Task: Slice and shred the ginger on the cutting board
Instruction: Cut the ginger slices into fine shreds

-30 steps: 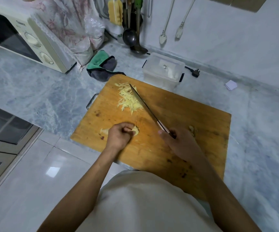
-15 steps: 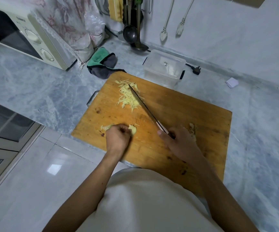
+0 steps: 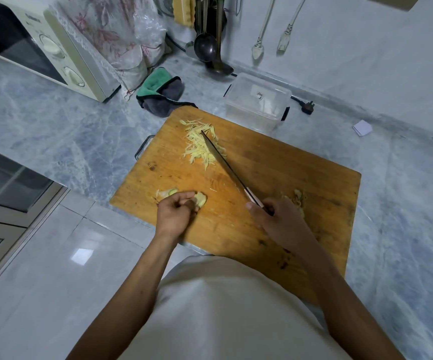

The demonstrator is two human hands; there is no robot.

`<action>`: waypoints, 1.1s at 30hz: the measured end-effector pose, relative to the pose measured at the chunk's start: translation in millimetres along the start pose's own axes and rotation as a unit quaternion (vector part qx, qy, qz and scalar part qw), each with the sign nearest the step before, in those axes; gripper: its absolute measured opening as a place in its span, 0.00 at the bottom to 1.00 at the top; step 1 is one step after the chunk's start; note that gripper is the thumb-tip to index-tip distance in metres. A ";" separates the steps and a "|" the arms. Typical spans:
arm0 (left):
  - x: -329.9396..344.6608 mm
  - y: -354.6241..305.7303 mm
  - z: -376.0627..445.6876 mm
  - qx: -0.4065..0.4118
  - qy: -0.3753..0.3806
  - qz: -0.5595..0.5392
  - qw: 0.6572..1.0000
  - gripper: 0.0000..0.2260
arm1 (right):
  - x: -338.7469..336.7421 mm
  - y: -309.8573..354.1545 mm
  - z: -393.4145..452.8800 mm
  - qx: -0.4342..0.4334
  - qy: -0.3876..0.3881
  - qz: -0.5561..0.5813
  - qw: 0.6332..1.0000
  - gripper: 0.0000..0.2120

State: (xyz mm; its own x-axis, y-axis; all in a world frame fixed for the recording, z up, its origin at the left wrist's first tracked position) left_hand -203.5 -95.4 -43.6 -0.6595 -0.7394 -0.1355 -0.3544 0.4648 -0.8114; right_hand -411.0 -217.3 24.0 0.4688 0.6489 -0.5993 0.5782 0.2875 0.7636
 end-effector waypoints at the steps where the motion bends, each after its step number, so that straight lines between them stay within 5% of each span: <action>1: -2.9 0.9 -1.8 -0.035 0.000 -0.054 0.998 0.06 | 0.2 0.1 0.5 0.002 0.000 -0.002 1.000 0.27; 10: -20.6 -6.5 0.7 -0.092 -0.043 -0.088 0.991 0.04 | 2.1 4.4 0.6 0.015 0.006 0.012 1.000 0.26; 16: -23.7 -7.8 10.8 -0.020 -0.072 0.137 0.988 0.06 | 1.8 6.7 -3.2 0.034 0.007 0.007 0.999 0.24; 21: -11.6 -16.1 6.1 0.084 -0.040 0.214 0.972 0.05 | 2.6 5.9 -2.5 0.036 0.006 0.024 0.999 0.25; 28: -0.6 -26.7 5.0 0.179 -0.039 0.315 0.931 0.10 | 2.7 7.8 -2.3 0.045 0.007 0.038 0.998 0.24; 33: 9.6 -38.2 20.3 0.289 0.080 0.469 0.831 0.23 | 5.4 6.0 -1.8 0.054 0.004 0.046 0.997 0.25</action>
State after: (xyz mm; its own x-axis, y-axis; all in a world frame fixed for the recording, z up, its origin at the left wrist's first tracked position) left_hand -182.9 -130.2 -25.4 -0.5619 -0.0887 -0.8224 0.7118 0.4546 -0.5354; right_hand -406.2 -210.9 25.8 0.5184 0.6743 -0.5259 0.6013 0.1498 0.7848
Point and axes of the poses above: each hand's wrist, its own z-axis towards the middle knuckle, its own x-axis out of the palm, y = z × x, the point moved 4 cm from there along z, towards the middle knuckle, and after that the axes turned 3 degrees about -x, right-handed, at the moved point
